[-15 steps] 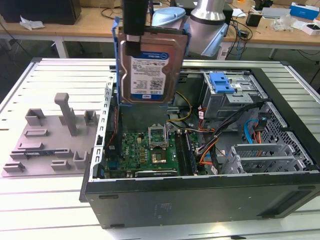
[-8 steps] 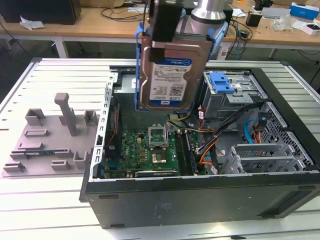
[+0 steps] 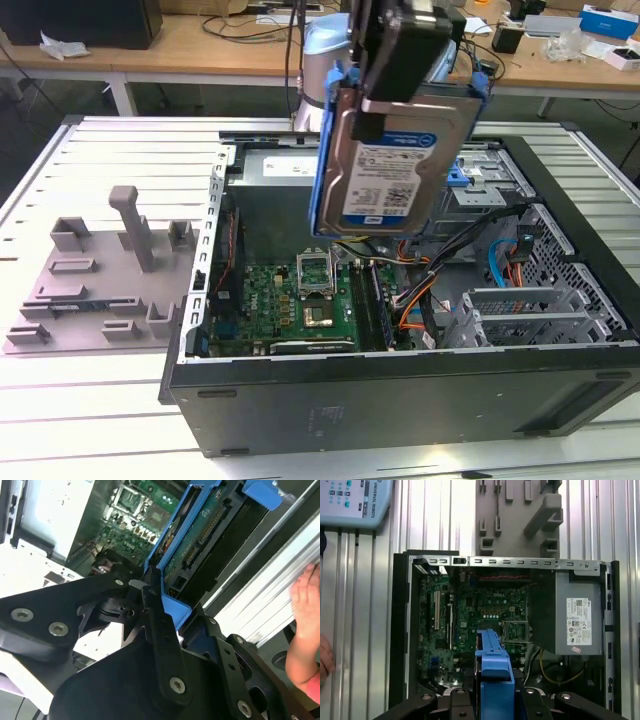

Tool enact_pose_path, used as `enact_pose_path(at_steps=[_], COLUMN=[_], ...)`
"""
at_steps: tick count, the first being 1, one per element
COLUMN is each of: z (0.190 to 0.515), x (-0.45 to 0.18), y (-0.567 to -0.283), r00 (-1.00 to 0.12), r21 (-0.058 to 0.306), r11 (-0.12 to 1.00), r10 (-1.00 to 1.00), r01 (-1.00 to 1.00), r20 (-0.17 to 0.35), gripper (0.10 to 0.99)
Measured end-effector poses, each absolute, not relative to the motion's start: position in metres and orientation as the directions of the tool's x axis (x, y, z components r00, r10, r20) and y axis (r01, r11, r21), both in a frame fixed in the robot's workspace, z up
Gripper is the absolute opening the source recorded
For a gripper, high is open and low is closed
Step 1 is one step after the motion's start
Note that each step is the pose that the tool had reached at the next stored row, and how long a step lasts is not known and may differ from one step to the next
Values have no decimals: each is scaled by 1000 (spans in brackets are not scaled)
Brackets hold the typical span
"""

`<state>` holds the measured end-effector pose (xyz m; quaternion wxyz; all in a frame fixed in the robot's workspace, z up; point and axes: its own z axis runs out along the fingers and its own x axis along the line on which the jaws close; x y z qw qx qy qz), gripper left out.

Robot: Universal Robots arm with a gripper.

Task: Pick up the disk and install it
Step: 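Pick up the disk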

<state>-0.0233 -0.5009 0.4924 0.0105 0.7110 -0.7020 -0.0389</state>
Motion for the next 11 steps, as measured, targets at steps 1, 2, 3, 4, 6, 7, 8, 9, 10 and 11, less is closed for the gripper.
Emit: enact_pose_path(at_steps=[1, 2, 3, 4, 6, 7, 8, 9, 10, 11], z=[492, 492, 492, 492, 492, 492, 492, 492, 492, 492], x=[-21, -17, -14, -11, -10, -10, -10, -10, -10, -10], y=[-502, -505, -507, -510, -511, -511, -511, -511, -512, -512], r00=[11, 11, 11, 11, 11, 11, 11, 11, 11, 11], r21=[70, 70, 70, 69, 70, 69, 69, 69, 70, 69], r11=[-14, -14, -14, -14, -14, -14, -14, -14, -14, -14], r10=[-999, -999, -999, -999, -999, -999, -999, -999, -999, -999], r01=[-997, -997, -997, -997, -997, -997, -997, -997, -997, -997], r20=[-41, -41, -41, -41, -41, -41, -41, -41, -41, -41], gripper=[365, 365, 365, 365, 365, 365, 365, 365, 365, 365])
